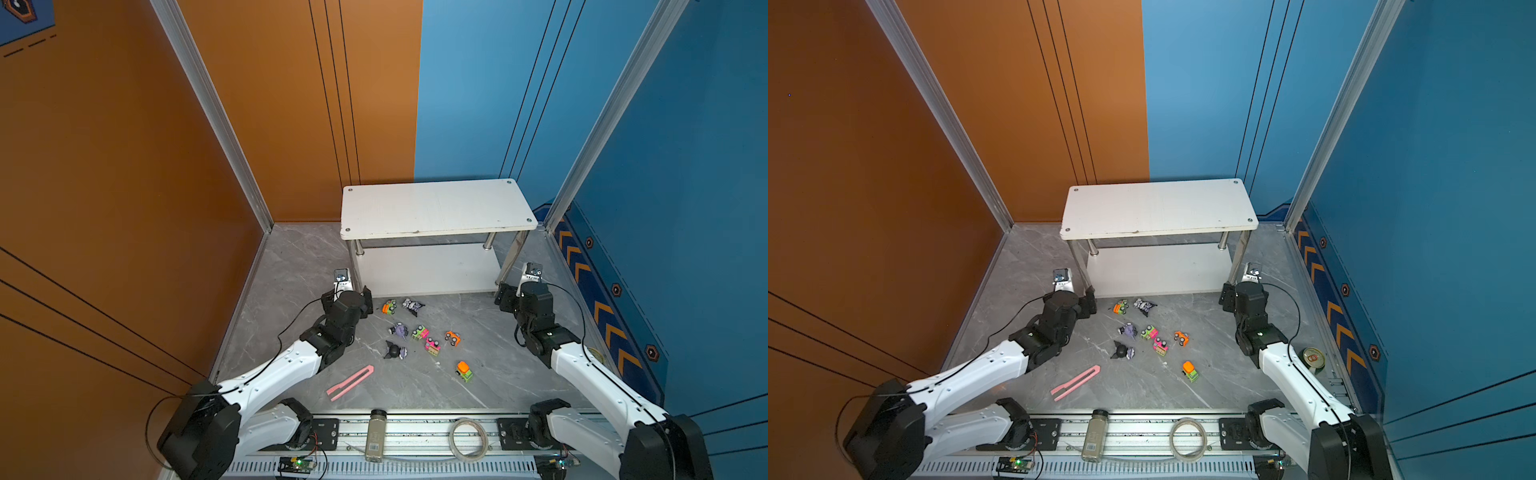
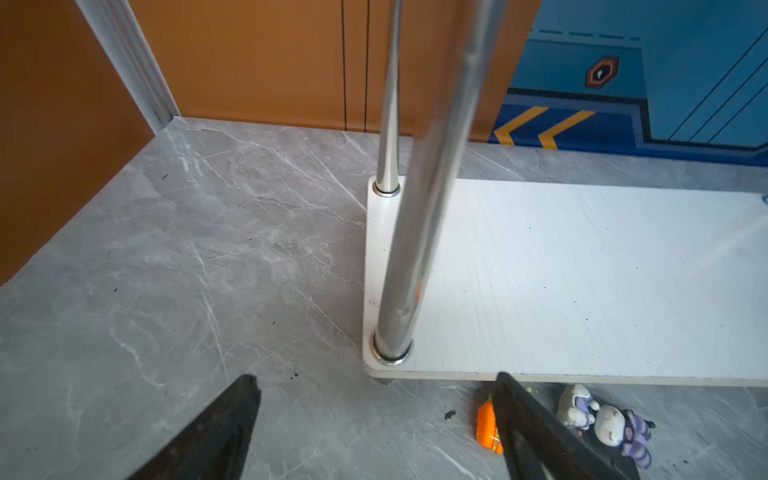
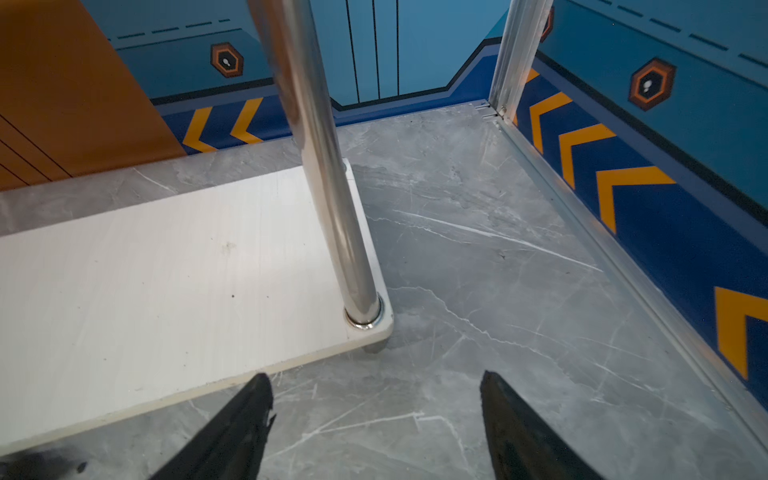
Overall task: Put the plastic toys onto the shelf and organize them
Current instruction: 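Move the left and right grippers down over the scattered toys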
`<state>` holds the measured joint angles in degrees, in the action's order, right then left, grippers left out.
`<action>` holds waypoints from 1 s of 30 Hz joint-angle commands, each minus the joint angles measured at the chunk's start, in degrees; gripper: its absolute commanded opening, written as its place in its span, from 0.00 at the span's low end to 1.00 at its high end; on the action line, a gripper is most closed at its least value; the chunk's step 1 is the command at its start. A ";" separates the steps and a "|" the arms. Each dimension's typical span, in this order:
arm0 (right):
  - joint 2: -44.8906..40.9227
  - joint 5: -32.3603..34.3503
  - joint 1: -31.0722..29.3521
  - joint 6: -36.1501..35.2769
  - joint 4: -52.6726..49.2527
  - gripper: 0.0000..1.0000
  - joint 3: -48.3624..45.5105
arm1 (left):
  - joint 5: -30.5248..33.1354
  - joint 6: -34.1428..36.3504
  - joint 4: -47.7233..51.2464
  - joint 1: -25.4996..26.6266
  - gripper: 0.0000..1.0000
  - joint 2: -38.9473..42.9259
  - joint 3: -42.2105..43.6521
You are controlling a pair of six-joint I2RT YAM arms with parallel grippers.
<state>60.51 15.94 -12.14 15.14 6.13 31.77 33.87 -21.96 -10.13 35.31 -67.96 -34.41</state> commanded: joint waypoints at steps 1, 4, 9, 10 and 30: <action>3.37 -3.37 0.50 0.42 2.41 0.78 3.30 | -2.04 2.10 -0.07 -0.19 0.82 -3.95 -5.04; 6.79 -4.82 0.64 -0.08 3.82 0.76 5.40 | -3.88 3.18 -0.79 -1.83 0.77 -7.51 -8.46; 12.50 -6.59 0.50 -0.63 4.57 0.73 9.19 | -8.91 2.91 -2.66 -6.20 0.75 -13.93 -13.58; 13.50 -7.01 0.43 -0.70 4.67 0.73 9.84 | -9.92 2.65 -2.89 -6.94 0.75 -15.26 -14.66; 15.68 -1.29 -9.39 -3.30 -1.21 0.72 13.01 | -16.38 1.77 -4.46 -8.05 0.94 -22.09 -21.73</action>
<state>80.62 10.92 -17.67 12.25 8.62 46.39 20.08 -18.09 -14.09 25.76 -92.95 -57.14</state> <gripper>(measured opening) 0.713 0.914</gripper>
